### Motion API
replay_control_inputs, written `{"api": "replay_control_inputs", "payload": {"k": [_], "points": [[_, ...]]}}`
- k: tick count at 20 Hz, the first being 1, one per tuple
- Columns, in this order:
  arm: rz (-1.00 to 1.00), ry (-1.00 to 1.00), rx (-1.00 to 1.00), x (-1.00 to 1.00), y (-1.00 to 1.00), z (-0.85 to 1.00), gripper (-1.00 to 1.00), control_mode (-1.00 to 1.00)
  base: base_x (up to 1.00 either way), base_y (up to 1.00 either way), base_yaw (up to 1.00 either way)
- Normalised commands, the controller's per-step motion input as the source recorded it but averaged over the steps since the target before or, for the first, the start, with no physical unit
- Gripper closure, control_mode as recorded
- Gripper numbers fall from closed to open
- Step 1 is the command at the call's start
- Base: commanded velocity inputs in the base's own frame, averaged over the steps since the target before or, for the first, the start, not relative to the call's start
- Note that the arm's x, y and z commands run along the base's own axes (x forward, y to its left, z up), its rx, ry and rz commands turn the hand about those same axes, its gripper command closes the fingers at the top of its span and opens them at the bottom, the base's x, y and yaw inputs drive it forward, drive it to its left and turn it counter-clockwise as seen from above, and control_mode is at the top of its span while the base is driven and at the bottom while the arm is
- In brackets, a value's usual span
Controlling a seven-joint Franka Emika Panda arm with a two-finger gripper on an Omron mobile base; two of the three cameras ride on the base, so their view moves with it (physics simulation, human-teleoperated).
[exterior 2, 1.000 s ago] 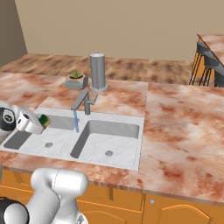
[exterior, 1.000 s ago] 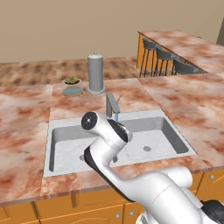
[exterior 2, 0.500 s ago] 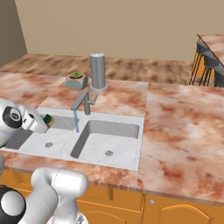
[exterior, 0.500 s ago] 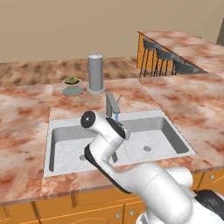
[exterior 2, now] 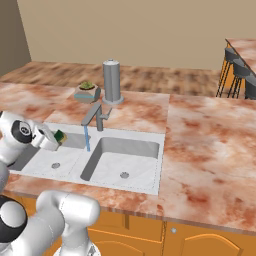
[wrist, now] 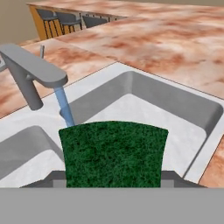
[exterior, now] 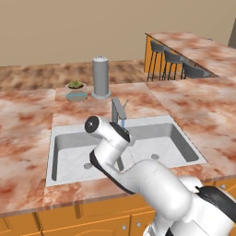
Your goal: Soak the sponge with water for a few seconds and then drop it inside the sink.
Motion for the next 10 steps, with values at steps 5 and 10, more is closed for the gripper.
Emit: {"api": "replay_control_inputs", "payload": {"k": [5,10], "points": [[-0.02,0.0,0.0,0.14,-0.07,-0.01,1.0,-1.0,0.0,0.0,0.0],[-0.02,0.0,0.0,0.11,-0.18,0.0,1.0,-1.0,0.0,0.0,0.0]]}}
